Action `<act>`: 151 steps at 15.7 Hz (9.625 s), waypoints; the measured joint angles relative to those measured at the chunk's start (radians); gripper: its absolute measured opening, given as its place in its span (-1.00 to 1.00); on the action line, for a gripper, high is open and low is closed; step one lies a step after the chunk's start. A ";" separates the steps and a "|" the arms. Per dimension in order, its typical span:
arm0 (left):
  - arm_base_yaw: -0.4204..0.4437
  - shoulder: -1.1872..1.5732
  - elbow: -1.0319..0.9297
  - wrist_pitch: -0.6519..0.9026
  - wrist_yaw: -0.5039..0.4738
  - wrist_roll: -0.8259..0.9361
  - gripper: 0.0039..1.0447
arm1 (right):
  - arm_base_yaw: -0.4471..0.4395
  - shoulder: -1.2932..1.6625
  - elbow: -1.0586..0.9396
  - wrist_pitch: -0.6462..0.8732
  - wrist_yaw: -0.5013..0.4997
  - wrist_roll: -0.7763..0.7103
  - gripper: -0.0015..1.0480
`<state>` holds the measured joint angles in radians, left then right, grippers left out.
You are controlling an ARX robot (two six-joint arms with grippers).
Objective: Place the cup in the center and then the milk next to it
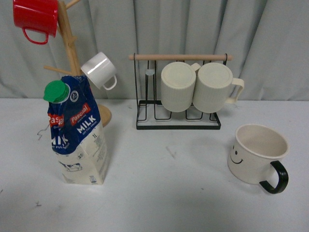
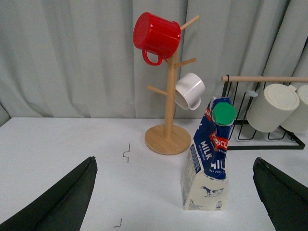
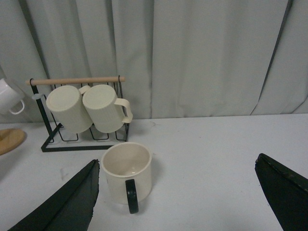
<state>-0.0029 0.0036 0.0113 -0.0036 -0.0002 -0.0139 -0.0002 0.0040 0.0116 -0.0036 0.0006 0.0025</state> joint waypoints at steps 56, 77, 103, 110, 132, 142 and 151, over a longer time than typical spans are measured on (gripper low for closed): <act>0.000 0.000 0.000 0.000 0.000 0.000 0.88 | 0.291 1.923 1.133 -0.140 0.061 0.462 -0.94; 0.000 0.000 0.000 0.000 0.000 0.000 0.88 | 0.367 2.061 1.284 -0.208 0.134 0.596 0.46; 0.000 0.000 0.000 0.000 0.000 0.000 0.88 | -0.005 0.695 0.071 0.613 0.003 0.004 -0.96; 0.000 0.000 0.000 0.000 0.000 0.000 0.88 | -0.005 0.547 0.000 0.542 0.002 0.003 -0.96; 0.000 0.000 0.000 0.000 0.000 0.000 0.88 | 0.000 -0.002 0.000 0.000 0.000 0.003 -0.41; -0.084 0.400 0.190 -0.010 -0.139 -0.031 0.88 | 0.000 -0.002 0.000 0.000 -0.001 0.003 0.86; -0.248 1.242 0.577 0.400 -0.118 -0.043 0.88 | 0.000 -0.002 0.000 0.000 -0.001 0.003 0.87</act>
<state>-0.2504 1.2453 0.5884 0.3965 -0.1181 -0.0574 -0.0002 0.0025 0.0116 -0.0040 -0.0002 0.0059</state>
